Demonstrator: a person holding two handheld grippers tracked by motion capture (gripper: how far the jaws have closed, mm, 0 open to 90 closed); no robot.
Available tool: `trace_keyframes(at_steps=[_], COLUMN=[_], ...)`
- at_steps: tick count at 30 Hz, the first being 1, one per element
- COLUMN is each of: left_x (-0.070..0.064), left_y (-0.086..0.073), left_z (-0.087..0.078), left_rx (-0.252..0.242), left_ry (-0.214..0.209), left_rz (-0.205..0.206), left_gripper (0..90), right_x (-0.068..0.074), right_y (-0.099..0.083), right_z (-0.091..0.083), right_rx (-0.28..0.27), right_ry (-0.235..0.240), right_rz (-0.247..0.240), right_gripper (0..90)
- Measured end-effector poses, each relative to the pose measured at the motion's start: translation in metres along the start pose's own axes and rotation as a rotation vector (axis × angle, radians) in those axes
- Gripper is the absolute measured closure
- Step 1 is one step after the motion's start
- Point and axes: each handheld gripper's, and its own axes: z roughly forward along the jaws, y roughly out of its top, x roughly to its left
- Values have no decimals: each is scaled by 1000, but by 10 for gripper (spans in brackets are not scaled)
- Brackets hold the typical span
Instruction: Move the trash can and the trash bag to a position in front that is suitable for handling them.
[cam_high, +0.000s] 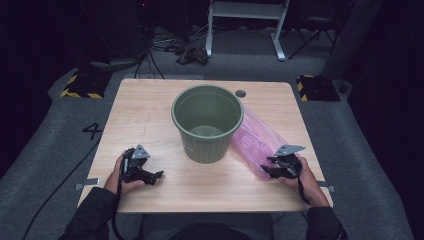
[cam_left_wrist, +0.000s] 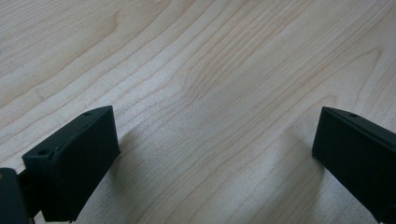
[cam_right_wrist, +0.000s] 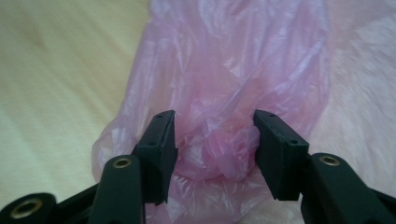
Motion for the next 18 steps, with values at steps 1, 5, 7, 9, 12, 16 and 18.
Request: trace_keyframes(at_steps=[1,5,7,9,12,16,18], left_x=[0,0,0,0,0,0,0], left_y=[0,0,0,0,0,0,0], left_z=[0,0,0,0,0,0,0], left_rx=[0,0,0,0,0,0,0], left_ry=[0,0,0,0,0,0,0], left_rz=[-1,0,0,0,0,0,0], left_gripper=[3,3,3,3,3,3,3], right_x=[5,23,31,37,42,45,43], right_y=[2,7,10,13,17,22,22], right_z=[1,5,6,4,-6,-29,-39], right_rx=[4,23,55,55,22,-48,-65], right_ry=[13,40,47,46,52,53,31], right_rz=[-13,-39,-55,-78,-103,-120,-132], right_gripper=[481,376,314,266,247,244,242])
